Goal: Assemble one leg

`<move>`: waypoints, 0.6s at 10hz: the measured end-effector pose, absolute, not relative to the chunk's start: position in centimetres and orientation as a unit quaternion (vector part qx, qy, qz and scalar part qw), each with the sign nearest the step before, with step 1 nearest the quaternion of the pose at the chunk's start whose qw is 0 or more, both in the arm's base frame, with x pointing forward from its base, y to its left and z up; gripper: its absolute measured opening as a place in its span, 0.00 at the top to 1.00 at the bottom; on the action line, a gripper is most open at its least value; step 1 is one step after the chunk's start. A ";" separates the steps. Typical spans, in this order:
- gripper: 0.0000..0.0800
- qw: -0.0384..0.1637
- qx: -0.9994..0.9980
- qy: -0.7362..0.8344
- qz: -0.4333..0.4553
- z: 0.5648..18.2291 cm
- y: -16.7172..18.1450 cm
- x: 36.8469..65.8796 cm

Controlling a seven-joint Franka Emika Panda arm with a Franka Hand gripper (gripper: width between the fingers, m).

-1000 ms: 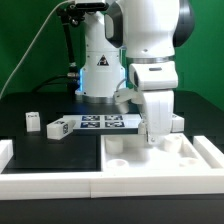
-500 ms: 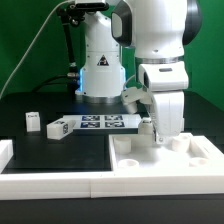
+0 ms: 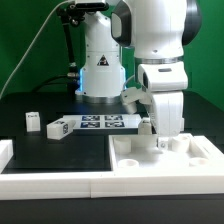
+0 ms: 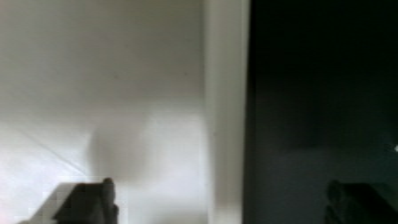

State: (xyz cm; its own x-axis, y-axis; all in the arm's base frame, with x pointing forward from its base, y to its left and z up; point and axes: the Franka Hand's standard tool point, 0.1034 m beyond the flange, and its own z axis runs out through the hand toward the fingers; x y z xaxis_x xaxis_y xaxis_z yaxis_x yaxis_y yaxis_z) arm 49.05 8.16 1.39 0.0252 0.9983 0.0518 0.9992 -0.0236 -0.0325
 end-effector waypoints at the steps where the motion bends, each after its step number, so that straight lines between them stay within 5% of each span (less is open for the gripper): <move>1: 0.21 0.030 -0.715 -0.698 -0.007 1.4 8.1 49.0; 6: 0.19 0.025 -0.734 -0.679 -0.008 2.3 8.3 48.6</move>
Offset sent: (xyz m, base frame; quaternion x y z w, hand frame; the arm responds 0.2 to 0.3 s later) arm 0.0000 0.0000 0.0000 0.0000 0.0000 0.0000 1.0000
